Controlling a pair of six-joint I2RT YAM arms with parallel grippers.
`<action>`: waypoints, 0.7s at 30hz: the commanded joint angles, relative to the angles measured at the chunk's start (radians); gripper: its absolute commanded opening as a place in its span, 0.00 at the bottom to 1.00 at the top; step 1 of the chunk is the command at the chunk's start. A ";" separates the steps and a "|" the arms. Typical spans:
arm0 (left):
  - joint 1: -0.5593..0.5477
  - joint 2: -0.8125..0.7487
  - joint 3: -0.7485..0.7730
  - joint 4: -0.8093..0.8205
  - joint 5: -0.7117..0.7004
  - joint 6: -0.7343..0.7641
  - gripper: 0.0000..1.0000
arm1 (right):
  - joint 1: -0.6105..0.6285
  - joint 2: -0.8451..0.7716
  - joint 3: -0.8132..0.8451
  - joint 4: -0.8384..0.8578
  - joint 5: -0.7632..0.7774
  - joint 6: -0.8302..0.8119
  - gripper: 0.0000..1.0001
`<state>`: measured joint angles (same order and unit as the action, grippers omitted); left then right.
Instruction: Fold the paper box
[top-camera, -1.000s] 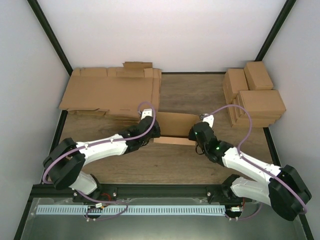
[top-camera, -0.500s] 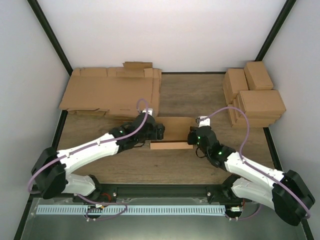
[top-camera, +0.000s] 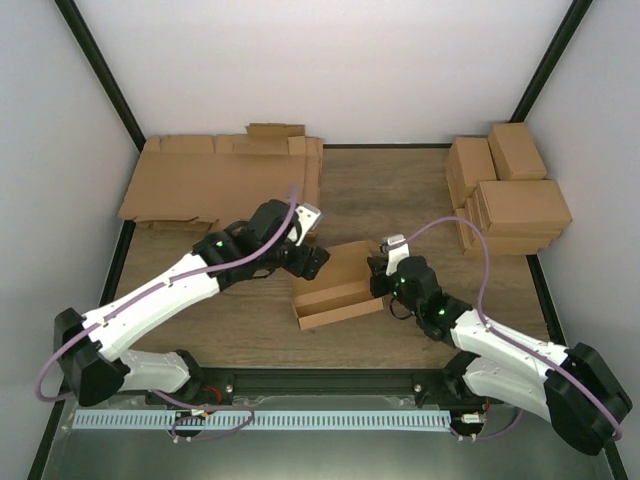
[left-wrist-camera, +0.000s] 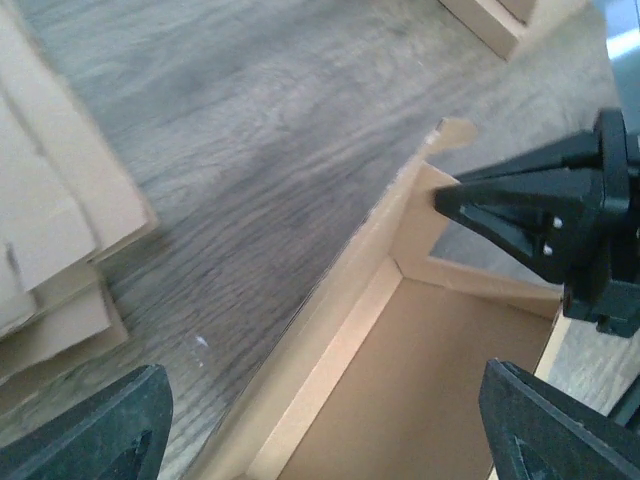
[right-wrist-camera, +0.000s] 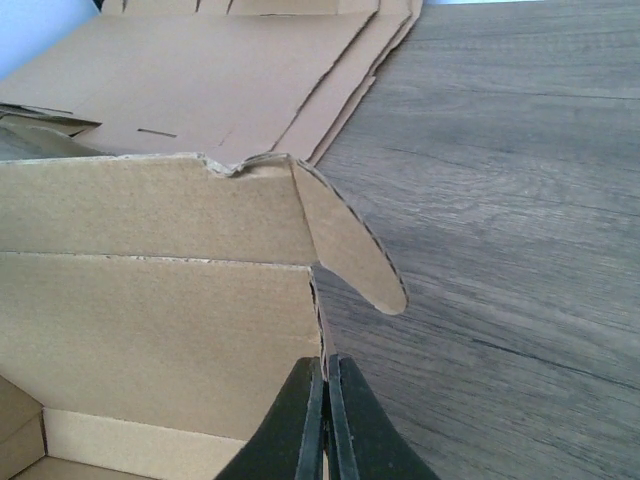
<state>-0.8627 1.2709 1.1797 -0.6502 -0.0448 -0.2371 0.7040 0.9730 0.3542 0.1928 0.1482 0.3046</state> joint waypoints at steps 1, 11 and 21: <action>0.002 0.108 0.057 -0.058 0.135 0.211 0.84 | 0.011 -0.013 -0.019 0.037 -0.052 -0.036 0.01; -0.001 0.256 0.114 -0.084 0.139 0.298 0.55 | 0.010 -0.026 -0.027 0.025 -0.065 -0.028 0.01; -0.061 0.270 0.113 -0.112 0.069 0.317 0.04 | 0.011 -0.087 -0.023 -0.082 -0.067 0.068 0.14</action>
<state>-0.8841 1.5391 1.2770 -0.7460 0.0589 0.0692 0.7040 0.9283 0.3302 0.1875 0.0898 0.3134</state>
